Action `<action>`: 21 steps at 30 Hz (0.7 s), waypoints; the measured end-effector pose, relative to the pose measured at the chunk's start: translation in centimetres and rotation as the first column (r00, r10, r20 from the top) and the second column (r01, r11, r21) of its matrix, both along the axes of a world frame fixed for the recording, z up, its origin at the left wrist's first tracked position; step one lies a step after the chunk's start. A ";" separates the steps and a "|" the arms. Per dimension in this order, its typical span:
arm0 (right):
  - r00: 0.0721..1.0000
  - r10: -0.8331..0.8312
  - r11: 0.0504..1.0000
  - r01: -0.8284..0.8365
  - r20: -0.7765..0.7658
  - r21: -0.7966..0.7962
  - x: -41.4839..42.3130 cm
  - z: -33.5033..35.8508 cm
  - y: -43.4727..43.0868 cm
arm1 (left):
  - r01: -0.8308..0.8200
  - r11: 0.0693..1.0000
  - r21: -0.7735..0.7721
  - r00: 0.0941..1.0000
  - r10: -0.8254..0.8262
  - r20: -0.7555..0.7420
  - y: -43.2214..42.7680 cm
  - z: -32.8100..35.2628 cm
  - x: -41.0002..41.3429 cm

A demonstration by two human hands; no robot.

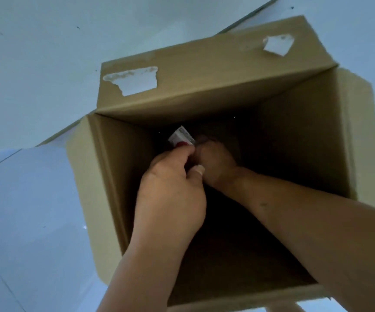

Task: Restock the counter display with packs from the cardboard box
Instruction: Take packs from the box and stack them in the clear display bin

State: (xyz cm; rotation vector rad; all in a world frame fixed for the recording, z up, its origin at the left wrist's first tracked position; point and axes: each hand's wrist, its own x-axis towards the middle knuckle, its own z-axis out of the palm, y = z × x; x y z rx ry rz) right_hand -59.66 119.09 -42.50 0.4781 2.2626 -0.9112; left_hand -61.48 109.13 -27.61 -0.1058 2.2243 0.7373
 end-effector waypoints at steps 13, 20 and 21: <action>0.726 -0.687 0.642 0.631 0.040 -0.436 6.1 25.9 2.1 | 0.026 1.000 -0.006 0.995 -0.026 -0.092 -0.7 15.4 2.8; 0.536 -0.838 0.330 0.653 0.107 -0.682 5.3 40.9 3.1 | -0.238 0.918 0.317 0.970 0.239 0.034 -0.6 29.6 1.3; 0.525 -0.845 0.308 0.637 0.104 -0.707 5.2 43.0 3.4 | -0.244 0.909 0.337 0.968 0.251 0.023 -0.6 31.9 0.9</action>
